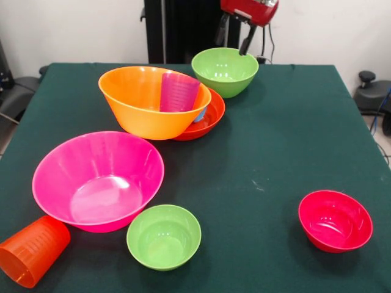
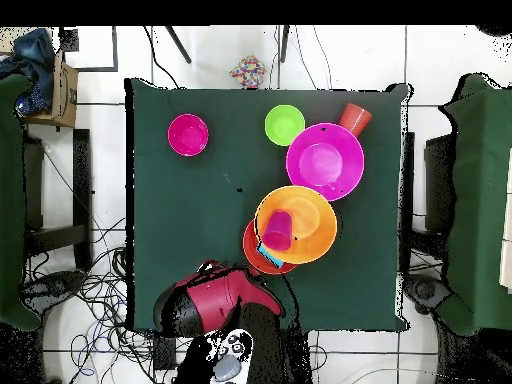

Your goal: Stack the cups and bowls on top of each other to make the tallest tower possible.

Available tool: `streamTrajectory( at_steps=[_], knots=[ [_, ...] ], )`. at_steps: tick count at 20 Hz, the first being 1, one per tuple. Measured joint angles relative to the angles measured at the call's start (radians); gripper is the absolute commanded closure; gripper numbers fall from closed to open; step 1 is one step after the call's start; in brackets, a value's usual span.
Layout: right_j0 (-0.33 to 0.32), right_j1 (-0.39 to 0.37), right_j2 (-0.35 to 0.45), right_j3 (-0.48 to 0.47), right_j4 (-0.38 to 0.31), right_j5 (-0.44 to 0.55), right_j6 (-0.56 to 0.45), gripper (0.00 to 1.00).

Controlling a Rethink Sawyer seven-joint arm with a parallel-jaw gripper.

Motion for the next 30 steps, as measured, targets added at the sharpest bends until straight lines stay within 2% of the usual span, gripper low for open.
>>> streamTrajectory(
  at_steps=[5, 11, 16, 30],
  knots=[
    [-0.019, -0.002, 0.031, 0.001, -0.009, -0.001, 0.0, 0.0],
    [-0.153, -0.013, 0.172, 0.016, -0.009, -0.056, 0.0, 0.0],
    [-0.194, -0.014, 0.225, 0.017, -0.012, -0.086, 0.0, 0.0],
    [-0.182, -0.005, 0.26, 0.017, -0.059, -0.096, 0.0, 0.0]
  ],
)
